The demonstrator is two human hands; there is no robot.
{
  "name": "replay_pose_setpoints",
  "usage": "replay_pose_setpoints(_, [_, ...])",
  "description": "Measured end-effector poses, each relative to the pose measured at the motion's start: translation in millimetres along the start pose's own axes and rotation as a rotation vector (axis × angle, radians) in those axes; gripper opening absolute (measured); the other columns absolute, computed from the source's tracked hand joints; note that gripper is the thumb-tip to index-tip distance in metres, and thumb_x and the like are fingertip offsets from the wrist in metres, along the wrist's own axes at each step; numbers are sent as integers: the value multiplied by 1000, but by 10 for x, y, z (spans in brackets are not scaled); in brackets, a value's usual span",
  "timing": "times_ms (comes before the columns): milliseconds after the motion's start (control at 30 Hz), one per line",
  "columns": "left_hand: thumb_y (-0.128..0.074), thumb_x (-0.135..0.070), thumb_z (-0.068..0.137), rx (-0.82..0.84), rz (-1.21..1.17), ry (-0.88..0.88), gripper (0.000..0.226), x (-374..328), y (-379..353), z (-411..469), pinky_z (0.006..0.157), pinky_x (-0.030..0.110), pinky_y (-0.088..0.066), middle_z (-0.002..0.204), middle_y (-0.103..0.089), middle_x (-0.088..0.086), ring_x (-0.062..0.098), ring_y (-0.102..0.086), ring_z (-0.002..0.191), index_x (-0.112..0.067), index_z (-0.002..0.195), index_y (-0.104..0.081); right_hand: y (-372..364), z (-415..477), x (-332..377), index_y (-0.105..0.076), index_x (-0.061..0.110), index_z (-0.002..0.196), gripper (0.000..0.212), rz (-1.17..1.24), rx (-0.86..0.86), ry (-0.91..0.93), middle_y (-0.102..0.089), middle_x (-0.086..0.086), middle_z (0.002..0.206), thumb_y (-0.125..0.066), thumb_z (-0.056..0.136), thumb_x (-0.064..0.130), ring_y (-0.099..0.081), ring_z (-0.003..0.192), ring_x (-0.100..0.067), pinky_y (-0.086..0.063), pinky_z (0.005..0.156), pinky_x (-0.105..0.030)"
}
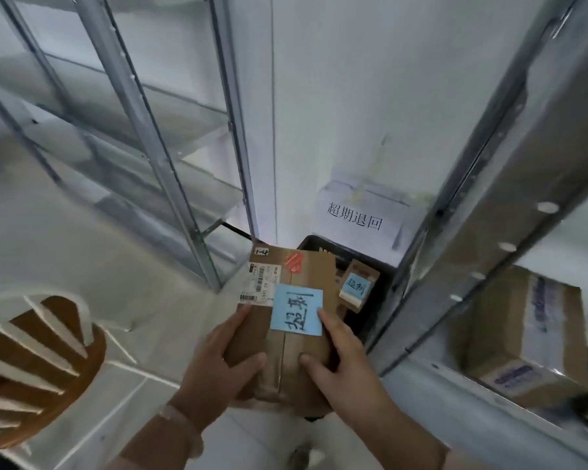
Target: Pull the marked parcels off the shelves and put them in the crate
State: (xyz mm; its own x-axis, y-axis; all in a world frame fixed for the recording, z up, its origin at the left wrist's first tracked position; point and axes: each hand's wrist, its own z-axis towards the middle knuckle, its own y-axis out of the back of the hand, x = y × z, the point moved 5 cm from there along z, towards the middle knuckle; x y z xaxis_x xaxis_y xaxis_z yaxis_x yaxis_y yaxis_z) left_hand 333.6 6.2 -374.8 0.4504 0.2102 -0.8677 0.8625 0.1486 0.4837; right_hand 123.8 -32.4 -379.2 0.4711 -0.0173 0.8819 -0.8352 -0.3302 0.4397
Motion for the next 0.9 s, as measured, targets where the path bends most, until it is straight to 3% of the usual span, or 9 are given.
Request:
replay_pose_setpoints(133, [-80, -21, 76, 59, -7, -10, 79, 289, -79, 576, 103, 35, -43, 134, -48, -13, 12, -50, 120, -59, 131, -38, -157, 484, -193, -23, 48, 146, 76, -25, -9, -101, -19, 11, 155, -68, 86, 34, -22, 140, -8, -26, 117, -36])
replay_pose_setpoints(267, [-79, -27, 75, 116, -13, 26, 77, 585, -92, 1154, 103, 39, -44, 135, -48, -12, 13, -51, 120, -55, 135, -39, -322, 1044, -349, -21, 49, 146, 77, -22, 9, -161, -20, 10, 155, -66, 85, 37, -21, 141, -8, -25, 117, -37])
replay_pose_setpoints(333, [-79, -27, 77, 139, -8, 18, 77, 675, -112, 1424, 100, 33, -45, 130, -46, -20, 9, -51, 118, -55, 135, -38, -355, 1299, -403, -22, 47, 146, 76, -29, 5, -164, -22, 12, 153, -66, 86, 36, -24, 137, -5, -25, 116, -27])
replay_pose_setpoints(400, [-79, -24, 78, 163, -11, 7, 77, 727, -170, 1653, 93, 21, -43, 123, -41, -30, 2, -49, 114, -59, 131, -36, -368, 1498, -470, -23, 45, 147, 75, -47, -13, -188, -24, 14, 151, -66, 86, 34, -27, 131, 0, -23, 107, -9])
replay_pose_setpoints(467, [-79, -21, 78, 191, -15, 3, 77, 801, -269, 1872, 93, 20, -41, 122, -38, -31, 2, -49, 113, -58, 130, -36, -386, 1665, -584, -24, 43, 147, 74, -60, -38, -232, -25, 15, 150, -65, 87, 34, -26, 128, 3, -19, 97, 1])
replay_pose_setpoints(633, [-78, -22, 78, 317, -12, 11, 78, 1033, -647, 2507, 103, 28, -43, 130, -43, -18, 5, -47, 120, -51, 138, -37, -377, 2092, -923, -27, 41, 146, 70, -67, -130, -359, -30, 12, 148, -64, 88, 33, -31, 127, 1, -25, 102, -10])
replay_pose_setpoints(733, [-78, -25, 79, 385, 6, -20, 77, 1212, -899, 2927, 97, 10, -36, 128, -39, -23, -5, -42, 116, -58, 133, -33, -357, 2339, -1144, -31, 41, 145, 65, -40, -215, -435, -29, 14, 150, -63, 89, 33, -31, 132, -4, -29, 111, -25])
replay_pose_setpoints(833, [-77, -24, 80, 459, 1, -10, 77, 1441, -1143, 3282, 87, 4, -37, 130, -38, -20, -8, -41, 115, -61, 130, -31, -373, 2451, -1421, -31, 46, 145, 63, 10, -291, -543, -25, 16, 153, -61, 89, 40, -29, 138, -5, -31, 114, -38])
replay_pose_setpoints(900, [-76, -22, 81, 491, -3, -25, 78, 1565, -1315, 3481, 77, -2, -40, 126, -36, -27, -21, -40, 109, -66, 126, -30, -401, 2510, -1591, -33, 47, 143, 61, 31, -319, -575, -29, 17, 152, -61, 89, 41, -31, 138, -5, -35, 112, -41])
